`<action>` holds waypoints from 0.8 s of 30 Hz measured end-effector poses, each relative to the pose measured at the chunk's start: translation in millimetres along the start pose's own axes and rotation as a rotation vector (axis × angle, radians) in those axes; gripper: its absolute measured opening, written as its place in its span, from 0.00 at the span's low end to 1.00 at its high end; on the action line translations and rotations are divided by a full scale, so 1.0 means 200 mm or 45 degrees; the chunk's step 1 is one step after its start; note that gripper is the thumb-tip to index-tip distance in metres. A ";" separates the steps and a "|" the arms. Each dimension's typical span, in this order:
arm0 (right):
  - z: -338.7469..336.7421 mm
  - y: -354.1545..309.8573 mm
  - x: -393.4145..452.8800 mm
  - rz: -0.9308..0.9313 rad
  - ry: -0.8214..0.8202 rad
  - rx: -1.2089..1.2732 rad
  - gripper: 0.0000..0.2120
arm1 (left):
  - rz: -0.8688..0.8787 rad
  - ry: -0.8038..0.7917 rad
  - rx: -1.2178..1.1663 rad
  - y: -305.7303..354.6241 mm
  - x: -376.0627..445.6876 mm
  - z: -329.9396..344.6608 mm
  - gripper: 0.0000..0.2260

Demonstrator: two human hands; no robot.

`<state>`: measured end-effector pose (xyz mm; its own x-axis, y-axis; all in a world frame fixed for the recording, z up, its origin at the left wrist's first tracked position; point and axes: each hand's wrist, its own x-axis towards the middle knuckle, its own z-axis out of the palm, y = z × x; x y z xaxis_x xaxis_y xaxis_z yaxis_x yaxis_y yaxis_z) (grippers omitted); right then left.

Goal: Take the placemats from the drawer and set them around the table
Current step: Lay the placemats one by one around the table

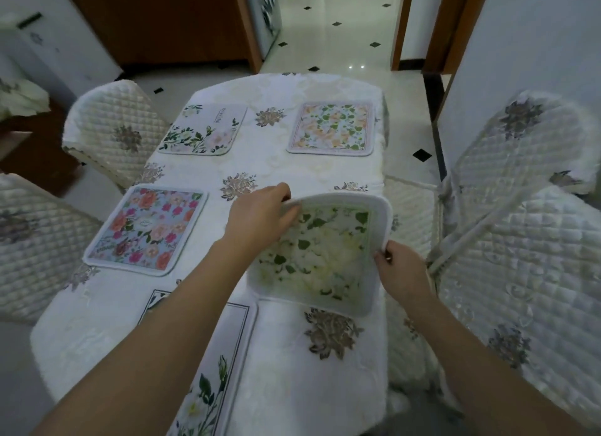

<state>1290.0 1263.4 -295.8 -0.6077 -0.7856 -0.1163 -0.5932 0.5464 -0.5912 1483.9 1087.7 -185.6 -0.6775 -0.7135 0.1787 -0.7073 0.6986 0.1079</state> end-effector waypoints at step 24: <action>0.26 0.10 0.24 0.111 -0.354 -0.043 0.11 | -0.687 -0.646 -0.273 -0.31 -0.34 0.76 0.25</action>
<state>1276.3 1222.4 -355.3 -0.4919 -0.7821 -0.3824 -0.5653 0.6210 -0.5429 1543.8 1084.5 -353.7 -0.2959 -0.8593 -0.4172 -0.9466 0.2051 0.2489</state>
